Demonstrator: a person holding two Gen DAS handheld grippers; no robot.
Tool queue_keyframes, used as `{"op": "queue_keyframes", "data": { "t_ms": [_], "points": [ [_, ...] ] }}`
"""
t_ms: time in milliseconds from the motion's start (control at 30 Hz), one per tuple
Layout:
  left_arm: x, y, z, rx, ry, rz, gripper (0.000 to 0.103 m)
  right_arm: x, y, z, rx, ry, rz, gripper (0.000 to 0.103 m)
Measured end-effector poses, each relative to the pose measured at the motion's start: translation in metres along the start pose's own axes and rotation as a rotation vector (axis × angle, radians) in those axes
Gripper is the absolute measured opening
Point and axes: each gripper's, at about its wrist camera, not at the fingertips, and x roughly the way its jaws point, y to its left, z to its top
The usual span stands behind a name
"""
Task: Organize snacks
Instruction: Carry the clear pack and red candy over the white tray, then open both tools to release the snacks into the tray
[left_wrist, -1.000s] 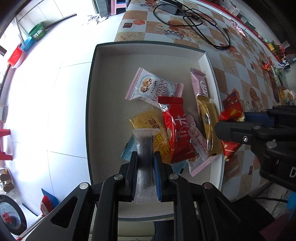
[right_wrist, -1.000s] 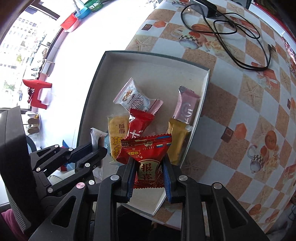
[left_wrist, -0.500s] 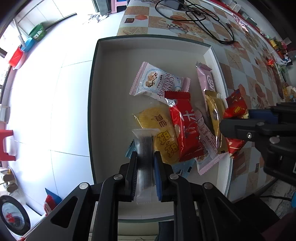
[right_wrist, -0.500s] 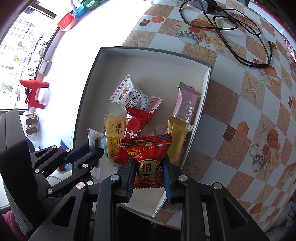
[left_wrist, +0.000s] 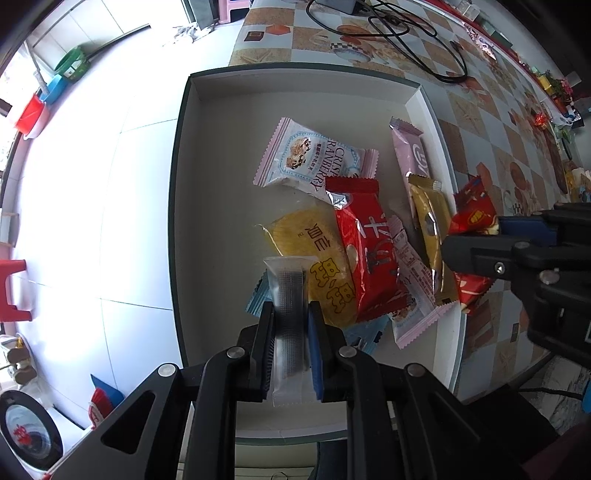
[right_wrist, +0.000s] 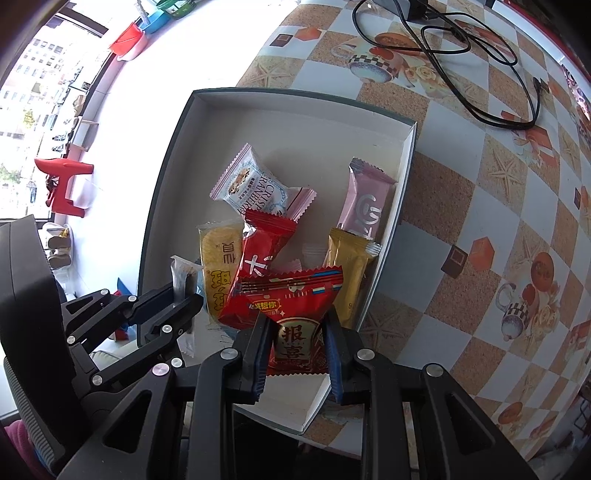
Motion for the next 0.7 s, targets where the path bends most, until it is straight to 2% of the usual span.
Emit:
{"op": "queue_keyframes", "data": {
  "t_ms": [700],
  "points": [
    [0.0038,0.0018,-0.001,-0.002,0.012,0.009,0.019,0.0001,-0.0011,0.0002,-0.005,0.002,0.0,0.028]
  ]
}}
